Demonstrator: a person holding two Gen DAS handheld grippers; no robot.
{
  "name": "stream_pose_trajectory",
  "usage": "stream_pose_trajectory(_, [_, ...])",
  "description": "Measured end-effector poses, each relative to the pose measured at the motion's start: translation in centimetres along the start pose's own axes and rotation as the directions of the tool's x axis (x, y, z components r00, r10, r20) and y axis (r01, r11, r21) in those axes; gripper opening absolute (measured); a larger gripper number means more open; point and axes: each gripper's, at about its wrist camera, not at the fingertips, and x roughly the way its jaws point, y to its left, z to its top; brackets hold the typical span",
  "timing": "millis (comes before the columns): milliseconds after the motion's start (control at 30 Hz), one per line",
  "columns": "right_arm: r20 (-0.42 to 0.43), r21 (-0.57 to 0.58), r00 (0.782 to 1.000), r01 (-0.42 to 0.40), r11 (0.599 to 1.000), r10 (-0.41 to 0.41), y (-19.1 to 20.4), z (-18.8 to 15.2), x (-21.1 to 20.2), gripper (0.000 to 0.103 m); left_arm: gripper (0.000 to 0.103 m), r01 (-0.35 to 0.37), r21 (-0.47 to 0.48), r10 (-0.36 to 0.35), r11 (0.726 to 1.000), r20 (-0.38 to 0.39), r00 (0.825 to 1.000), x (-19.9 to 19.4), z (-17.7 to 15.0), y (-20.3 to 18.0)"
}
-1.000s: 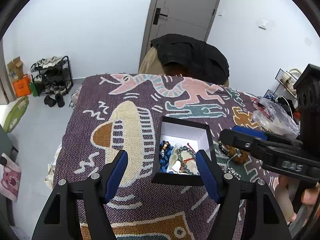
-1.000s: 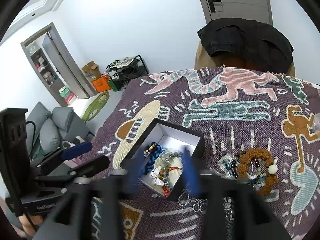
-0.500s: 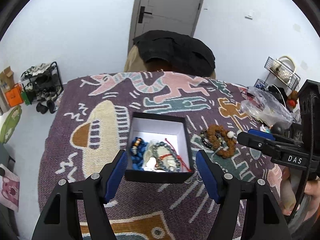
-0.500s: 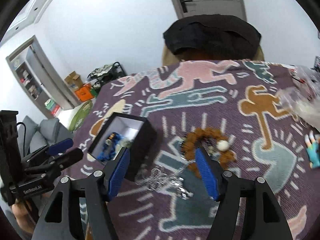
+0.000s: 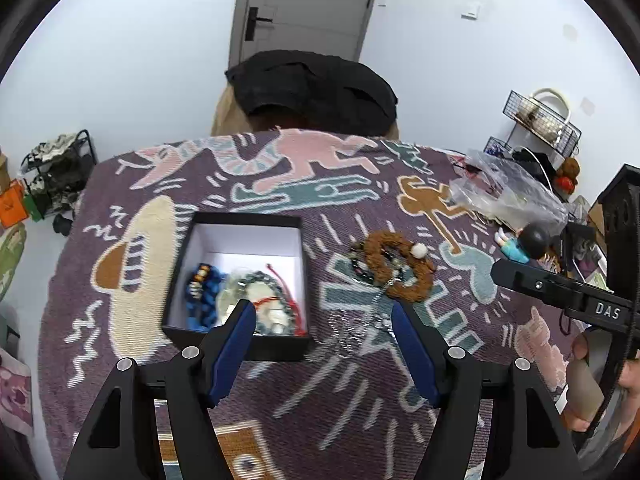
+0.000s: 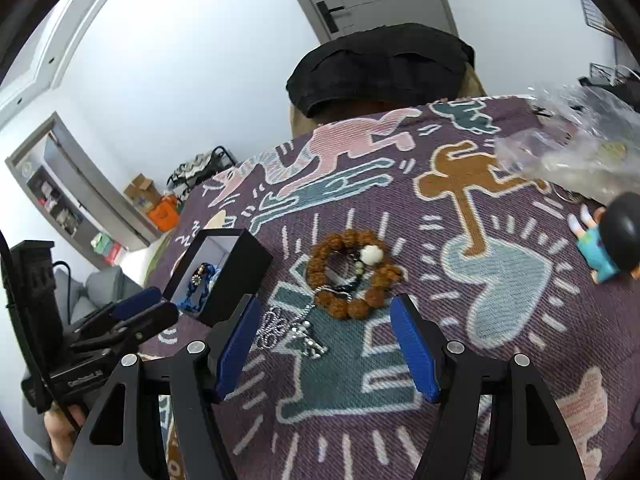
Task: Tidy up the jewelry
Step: 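Move the left tool to the silver chain charm and close on it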
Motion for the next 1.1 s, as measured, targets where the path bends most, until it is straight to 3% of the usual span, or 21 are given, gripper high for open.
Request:
stream_pose_trajectory(333, [0.023,0.058,0.999,0.041,0.997,-0.042,-3.0,-2.1,-1.9,0.068,0.071,0.015,0.056,-0.011,0.998,-0.065,0.998,3.2,-0.6,-4.4])
stream_pose_trajectory(533, [0.036,0.088,0.999,0.0,0.996,-0.003,-4.1,-2.8,-2.9,0.068,0.071,-0.048,0.07,0.054,0.996,-0.095,0.994,5.4,-0.4,-6.4])
stream_pose_trajectory(867, [0.052,0.15,0.998,0.025,0.988,-0.033,-6.8,-3.5,-3.9,0.068,0.071,-0.13,0.046,0.135,0.99,-0.135,0.981,9.2,-0.8,-6.9])
stream_pose_trajectory(1100, [0.031,0.198,0.998,0.049,0.979,-0.056,-8.5,-4.0,-3.1,0.068,0.07,-0.24,0.06,0.246,0.969,-0.144,0.959,11.0,-1.3,-7.1])
